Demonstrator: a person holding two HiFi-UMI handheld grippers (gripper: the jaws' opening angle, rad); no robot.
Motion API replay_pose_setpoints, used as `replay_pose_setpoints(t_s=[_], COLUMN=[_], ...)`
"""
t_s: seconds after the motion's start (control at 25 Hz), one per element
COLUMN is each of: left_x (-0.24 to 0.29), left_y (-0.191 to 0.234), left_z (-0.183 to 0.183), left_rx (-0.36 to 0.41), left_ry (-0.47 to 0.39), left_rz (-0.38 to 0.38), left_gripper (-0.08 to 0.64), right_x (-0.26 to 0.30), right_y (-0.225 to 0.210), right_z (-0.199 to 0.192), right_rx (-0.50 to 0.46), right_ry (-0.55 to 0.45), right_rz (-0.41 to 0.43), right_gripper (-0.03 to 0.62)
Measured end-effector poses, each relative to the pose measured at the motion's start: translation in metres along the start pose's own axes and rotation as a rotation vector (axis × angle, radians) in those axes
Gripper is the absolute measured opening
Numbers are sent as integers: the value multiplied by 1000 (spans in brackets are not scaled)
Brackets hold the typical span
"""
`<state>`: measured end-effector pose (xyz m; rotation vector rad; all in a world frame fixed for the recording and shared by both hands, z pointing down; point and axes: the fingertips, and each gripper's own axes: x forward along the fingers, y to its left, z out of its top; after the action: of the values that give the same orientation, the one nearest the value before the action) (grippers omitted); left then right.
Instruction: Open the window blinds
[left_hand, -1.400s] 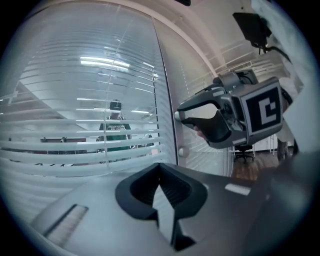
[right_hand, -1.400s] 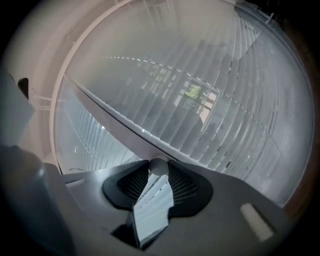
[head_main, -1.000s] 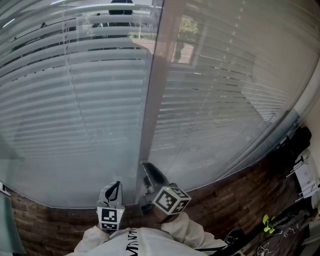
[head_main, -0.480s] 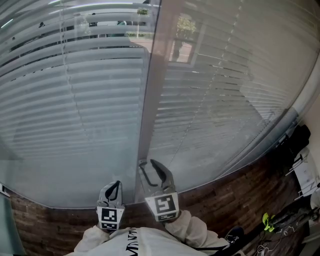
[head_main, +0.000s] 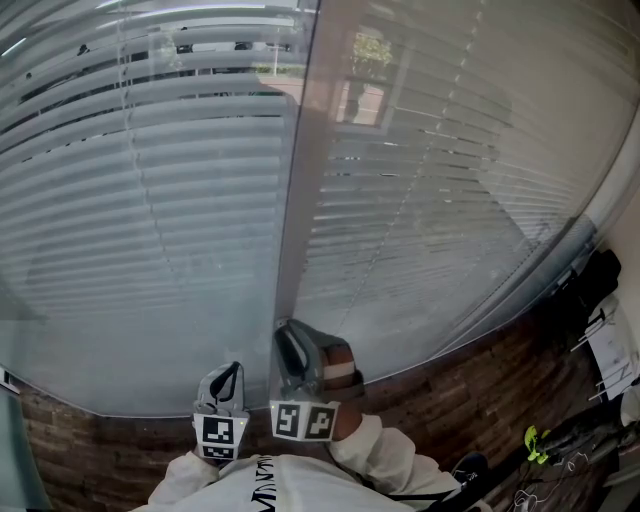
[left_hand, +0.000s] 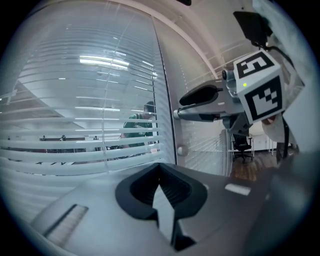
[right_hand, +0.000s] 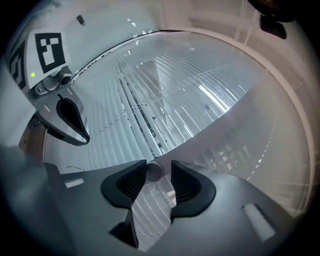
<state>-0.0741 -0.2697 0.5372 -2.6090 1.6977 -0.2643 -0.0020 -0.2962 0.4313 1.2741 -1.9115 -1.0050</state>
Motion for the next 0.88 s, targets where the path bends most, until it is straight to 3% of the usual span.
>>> replay_pose_setpoints(t_s=[0.16, 0.56, 0.76, 0.88], left_x=[1, 3, 1, 0], left_y=[-1, -4, -2, -2], left_z=[0, 3, 3, 3], left_rx=[0, 3, 4, 4], left_ry=[0, -6, -4, -1], left_rz=[0, 2, 12, 16], left_gripper=[0, 0, 0, 0], right_x=[4, 12, 13, 13], right_y=[11, 13, 12, 11], right_z=[-8, -13, -13, -12], right_rx=[-39, -297, -313, -272], right_ry=[36, 71, 79, 76], right_rz=[63, 9, -14, -13], right_gripper=[170, 170, 130, 129])
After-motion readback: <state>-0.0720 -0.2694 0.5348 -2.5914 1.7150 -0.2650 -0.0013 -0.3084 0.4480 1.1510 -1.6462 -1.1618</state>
